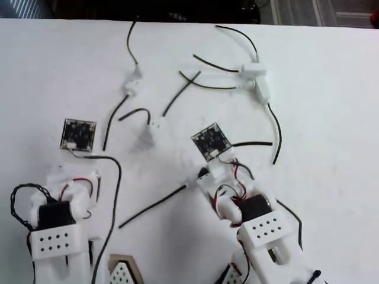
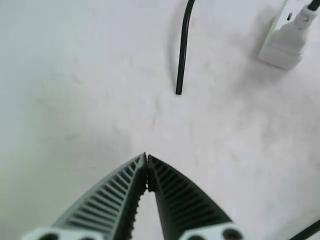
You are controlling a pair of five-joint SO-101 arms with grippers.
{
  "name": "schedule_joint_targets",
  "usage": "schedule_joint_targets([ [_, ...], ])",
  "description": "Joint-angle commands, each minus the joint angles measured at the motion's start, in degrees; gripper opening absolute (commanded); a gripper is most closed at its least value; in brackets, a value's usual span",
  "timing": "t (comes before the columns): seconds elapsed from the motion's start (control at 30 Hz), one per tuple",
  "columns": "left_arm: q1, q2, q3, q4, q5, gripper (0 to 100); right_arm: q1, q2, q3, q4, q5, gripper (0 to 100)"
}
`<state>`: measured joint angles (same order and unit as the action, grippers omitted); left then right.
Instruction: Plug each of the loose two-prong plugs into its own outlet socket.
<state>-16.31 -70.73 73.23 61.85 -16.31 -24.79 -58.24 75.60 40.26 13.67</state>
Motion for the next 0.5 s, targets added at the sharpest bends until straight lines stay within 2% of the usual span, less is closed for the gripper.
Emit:
schedule_joint_targets([
  [0.0, -0.5, -3.7, 1.2, -1.1, -0.4, 3, 0.8, 0.3, -0.4, -1.7, 0.5, 1.7],
  [0.47, -0.5, -7.3, 3.3, -1.0, -2.5, 3, 4.4, 0.4, 1.6, -4.5, 0.6, 1.6],
])
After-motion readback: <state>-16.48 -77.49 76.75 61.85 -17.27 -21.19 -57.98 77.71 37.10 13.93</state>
